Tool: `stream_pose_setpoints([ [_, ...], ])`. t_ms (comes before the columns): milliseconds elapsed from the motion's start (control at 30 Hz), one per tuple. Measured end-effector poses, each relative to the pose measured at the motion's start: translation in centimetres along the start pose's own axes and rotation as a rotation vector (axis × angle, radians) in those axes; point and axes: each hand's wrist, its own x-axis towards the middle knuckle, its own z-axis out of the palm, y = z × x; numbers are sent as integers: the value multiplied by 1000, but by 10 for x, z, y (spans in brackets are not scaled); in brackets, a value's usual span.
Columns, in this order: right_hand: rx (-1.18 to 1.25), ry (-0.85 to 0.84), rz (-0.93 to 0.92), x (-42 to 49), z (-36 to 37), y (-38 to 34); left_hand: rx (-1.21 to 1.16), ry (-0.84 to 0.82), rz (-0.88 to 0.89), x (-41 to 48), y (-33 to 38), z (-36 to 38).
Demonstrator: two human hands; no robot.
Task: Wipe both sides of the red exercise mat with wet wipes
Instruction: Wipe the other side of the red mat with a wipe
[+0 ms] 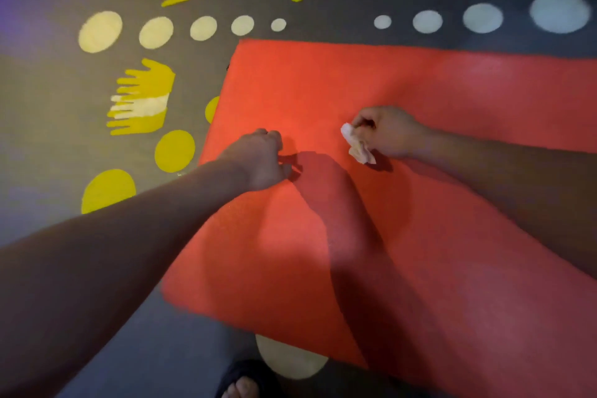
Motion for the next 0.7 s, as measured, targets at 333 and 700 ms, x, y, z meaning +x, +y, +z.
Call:
stream_pose_setpoints([
  [333, -250, 178, -372, -28, 20, 28, 52, 96, -132, 50, 37, 34],
  [700, -293, 388, -178, 56, -6, 63, -150, 529, -375, 48, 38, 121],
])
